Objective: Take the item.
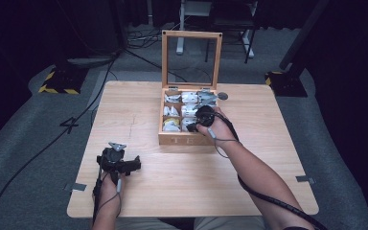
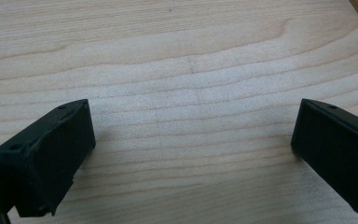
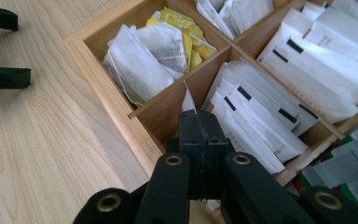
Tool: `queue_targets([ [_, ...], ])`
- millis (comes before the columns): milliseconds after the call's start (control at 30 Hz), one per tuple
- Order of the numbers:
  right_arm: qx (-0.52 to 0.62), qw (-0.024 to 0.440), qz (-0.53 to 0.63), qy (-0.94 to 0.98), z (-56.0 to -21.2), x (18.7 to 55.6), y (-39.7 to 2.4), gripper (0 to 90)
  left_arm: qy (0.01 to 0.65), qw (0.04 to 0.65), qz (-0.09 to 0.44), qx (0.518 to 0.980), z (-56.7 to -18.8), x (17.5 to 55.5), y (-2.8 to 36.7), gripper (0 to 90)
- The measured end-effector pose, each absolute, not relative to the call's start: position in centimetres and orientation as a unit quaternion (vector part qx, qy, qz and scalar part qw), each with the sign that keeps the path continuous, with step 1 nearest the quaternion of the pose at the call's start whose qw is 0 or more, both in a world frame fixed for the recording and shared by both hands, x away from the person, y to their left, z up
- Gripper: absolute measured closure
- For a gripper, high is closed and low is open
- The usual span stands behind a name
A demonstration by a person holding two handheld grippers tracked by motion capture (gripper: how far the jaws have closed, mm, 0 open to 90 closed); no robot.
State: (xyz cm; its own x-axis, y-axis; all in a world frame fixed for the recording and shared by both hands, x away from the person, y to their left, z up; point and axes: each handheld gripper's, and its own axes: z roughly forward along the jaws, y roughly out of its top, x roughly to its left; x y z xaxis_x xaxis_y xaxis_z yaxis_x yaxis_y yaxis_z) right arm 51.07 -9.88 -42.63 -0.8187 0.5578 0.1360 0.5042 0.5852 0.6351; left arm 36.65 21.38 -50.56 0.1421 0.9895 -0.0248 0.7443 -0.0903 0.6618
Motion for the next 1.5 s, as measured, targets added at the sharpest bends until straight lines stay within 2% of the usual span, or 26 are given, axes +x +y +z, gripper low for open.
queue_targets([
  [567,0.282,0.078,0.404,0.867,-39.2,50.7,-11.0,90.0,0.616,0.275,0.223,0.704,-50.6,36.6,21.4,0.0],
  [1133,0.273,0.062,0.485,0.828,-37.0,49.0,-13.7,90.0,0.616,0.275,0.223,0.704,-50.6,36.6,21.4,0.0],
  [1500,0.260,0.069,0.509,0.817,-35.4,47.3,-15.7,90.0,0.616,0.275,0.223,0.704,-50.6,36.6,21.4,0.0],
])
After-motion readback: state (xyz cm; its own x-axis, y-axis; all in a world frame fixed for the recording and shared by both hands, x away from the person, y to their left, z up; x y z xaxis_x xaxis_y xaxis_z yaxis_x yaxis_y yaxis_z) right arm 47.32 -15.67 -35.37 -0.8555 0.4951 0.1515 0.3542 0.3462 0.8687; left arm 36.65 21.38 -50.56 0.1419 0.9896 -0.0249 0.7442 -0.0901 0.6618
